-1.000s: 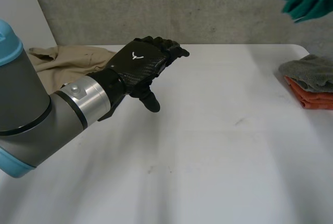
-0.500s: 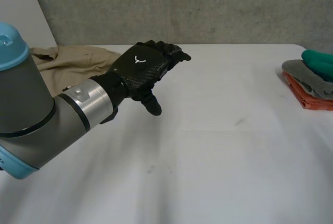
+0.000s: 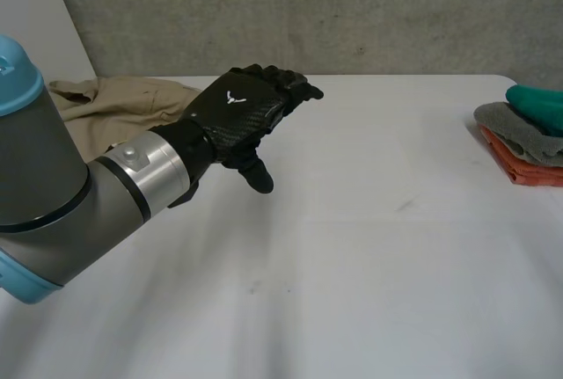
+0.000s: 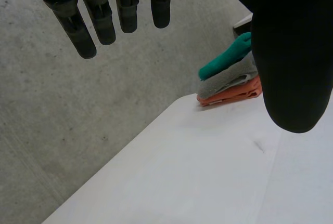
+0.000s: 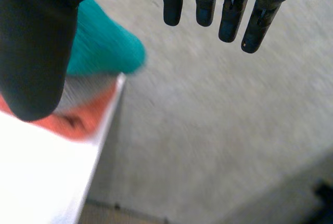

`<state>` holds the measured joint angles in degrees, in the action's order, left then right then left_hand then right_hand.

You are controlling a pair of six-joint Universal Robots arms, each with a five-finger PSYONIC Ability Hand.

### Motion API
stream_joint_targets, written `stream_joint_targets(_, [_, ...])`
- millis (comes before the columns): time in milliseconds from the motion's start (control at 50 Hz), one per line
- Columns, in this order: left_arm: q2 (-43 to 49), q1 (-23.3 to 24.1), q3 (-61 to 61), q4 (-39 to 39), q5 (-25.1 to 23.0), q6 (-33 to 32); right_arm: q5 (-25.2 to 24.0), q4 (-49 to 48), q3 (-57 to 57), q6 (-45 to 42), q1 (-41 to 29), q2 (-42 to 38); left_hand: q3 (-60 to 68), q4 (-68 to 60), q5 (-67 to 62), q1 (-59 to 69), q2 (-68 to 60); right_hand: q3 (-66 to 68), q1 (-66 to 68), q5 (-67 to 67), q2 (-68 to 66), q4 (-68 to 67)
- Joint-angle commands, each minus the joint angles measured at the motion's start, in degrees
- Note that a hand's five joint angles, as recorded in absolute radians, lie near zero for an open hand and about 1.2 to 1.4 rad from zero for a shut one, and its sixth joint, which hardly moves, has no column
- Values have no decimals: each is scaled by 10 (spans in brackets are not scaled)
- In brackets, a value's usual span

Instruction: Fold the laundry.

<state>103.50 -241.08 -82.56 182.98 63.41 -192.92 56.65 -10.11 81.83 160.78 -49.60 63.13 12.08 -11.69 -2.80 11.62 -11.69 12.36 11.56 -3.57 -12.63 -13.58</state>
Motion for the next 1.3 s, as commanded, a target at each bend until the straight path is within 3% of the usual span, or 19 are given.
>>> stream_joint_targets(20, [-3,-3,3,0,7,1,63,84,-86,-5,73,16,-10,6,17,-6,6,-24,-16,36,26,36])
stream_joint_targets(120, [-9,-8,10,1,19,7,145,47,-138,6,51,31,-12,8,19,-7,8,-24,-16,36,26,36])
stream_joint_targets(160, [-18,-21,14,1,29,10,164,9,-144,29,-8,68,-20,16,27,-16,16,-24,-16,36,26,36])
stream_joint_targets(340, [-13,-114,53,2,82,8,161,-181,-21,124,-217,224,-21,17,28,-16,17,-24,-16,36,26,36])
stream_joint_targets(360, [-11,-121,55,4,85,6,159,-212,12,128,-267,237,-21,17,28,-16,17,-24,-16,36,26,36])
stream_joint_targets(420, [17,-147,64,20,87,3,151,-252,59,120,-357,241,-21,17,28,-16,17,-24,-16,36,26,36])
stream_joint_targets(440, [27,-155,66,25,87,1,145,-267,87,114,-416,240,-21,17,28,-16,17,-24,-16,36,26,36])
stream_joint_targets(520, [81,-194,70,35,87,-19,138,-266,156,81,-503,234,-21,17,28,-16,17,-24,-16,36,26,36])
stream_joint_targets(660, [167,-219,61,30,94,-121,143,-244,242,-3,-544,159,-12,8,19,-7,8,-24,-16,36,26,36])
stream_joint_targets(720, [196,-226,52,29,122,-175,145,-233,258,-26,-551,124,-9,5,16,-4,5,-24,-16,36,26,36])
stream_joint_targets(820, [223,-230,47,33,158,-188,151,-229,267,-38,-548,96,-9,5,16,-4,5,-24,-16,36,26,36])
stream_joint_targets(960, [258,-229,54,36,165,-192,153,-231,265,-38,-549,80,18,-22,-11,23,-22,-24,-16,36,26,36])
stream_joint_targets(1020, [271,-225,60,47,166,-190,157,-231,265,-37,-549,75,139,-143,-132,144,-143,-24,-16,36,26,36])
stream_joint_targets(1060, [277,-220,60,67,165,-188,162,-231,266,-38,-551,74,317,-321,-310,322,-321,-24,-16,36,26,36])
stream_joint_targets(1080, [278,-215,60,82,164,-187,164,-231,266,-38,-551,73,543,-547,-535,547,-546,-24,-16,36,26,36])
stream_joint_targets(1100, [278,-210,60,91,164,-187,167,-231,266,-38,-551,72,665,-669,-658,669,-669,-24,-16,36,26,36])
stream_joint_targets(1200, [261,-172,54,159,176,-186,188,-231,265,-39,-549,73,679,-683,-672,684,-683,-24,-16,36,26,36])
stream_joint_targets(1300, [159,-104,43,273,218,-142,200,-231,264,-38,-548,76,679,-683,-672,684,-683,-24,-16,36,26,36])
